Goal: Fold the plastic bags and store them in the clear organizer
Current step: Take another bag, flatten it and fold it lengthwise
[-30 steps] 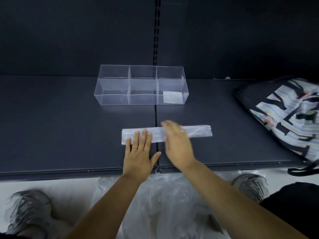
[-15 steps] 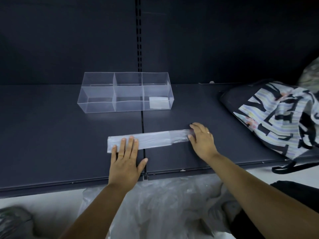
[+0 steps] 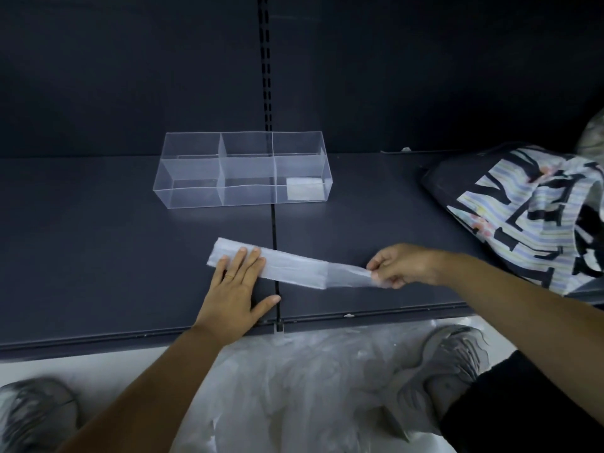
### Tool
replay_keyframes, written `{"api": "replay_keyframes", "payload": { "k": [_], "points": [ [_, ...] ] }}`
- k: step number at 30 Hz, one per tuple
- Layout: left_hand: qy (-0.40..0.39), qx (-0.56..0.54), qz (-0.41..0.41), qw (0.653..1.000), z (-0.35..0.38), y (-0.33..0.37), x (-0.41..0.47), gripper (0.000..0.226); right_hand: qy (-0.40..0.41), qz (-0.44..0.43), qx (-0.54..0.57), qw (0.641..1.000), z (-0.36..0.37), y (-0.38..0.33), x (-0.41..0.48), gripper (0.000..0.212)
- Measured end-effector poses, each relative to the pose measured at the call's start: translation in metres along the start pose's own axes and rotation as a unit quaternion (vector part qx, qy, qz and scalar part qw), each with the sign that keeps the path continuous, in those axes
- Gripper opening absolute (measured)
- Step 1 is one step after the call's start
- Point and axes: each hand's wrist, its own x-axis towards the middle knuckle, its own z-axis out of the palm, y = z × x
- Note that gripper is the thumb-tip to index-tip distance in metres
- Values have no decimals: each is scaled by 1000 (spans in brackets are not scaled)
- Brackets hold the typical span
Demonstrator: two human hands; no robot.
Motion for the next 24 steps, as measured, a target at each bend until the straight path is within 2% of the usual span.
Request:
{"api": "replay_keyframes", "payload": {
  "k": [2,5,8,10,11,12,14,15,18,20,21,24],
  "points": [
    [19,-45,29,998,-4,23,1,96,-70,38,-4,997,-4,-4,-12,14],
    [39,-162,63,984,-2,81,3,97,-129,47,10,991,-4,-21,-29,6],
    [78,-287,37,954,-1,137,4,77,-173,30,21,984,1,-44,-44,7],
    [129,-410,-41,902,-8,157,5,41,-178,5,11,984,2,-59,-51,14],
    [141,-467,-83,869,-13,161,5,23,-152,-13,1,988,1,-64,-51,22],
    [147,-522,-121,831,-17,162,6,20,-101,-35,-6,994,0,-68,-48,30],
    [128,-620,-193,750,-26,154,7,31,14,-89,14,996,4,-69,-37,37],
    [111,-661,-222,708,-30,148,7,32,31,-112,41,992,9,-67,-30,40],
    [52,-742,-291,602,-36,123,9,23,-54,-108,102,987,40,-55,-9,57],
    [28,-769,-311,558,-36,107,12,20,-62,-92,77,991,59,-46,1,60],
    [21,-779,-315,543,-35,100,14,21,-48,-98,55,993,66,-42,6,55],
    [15,-784,-330,526,-28,83,19,28,-14,-122,28,992,81,-28,15,23]
  ]
}}
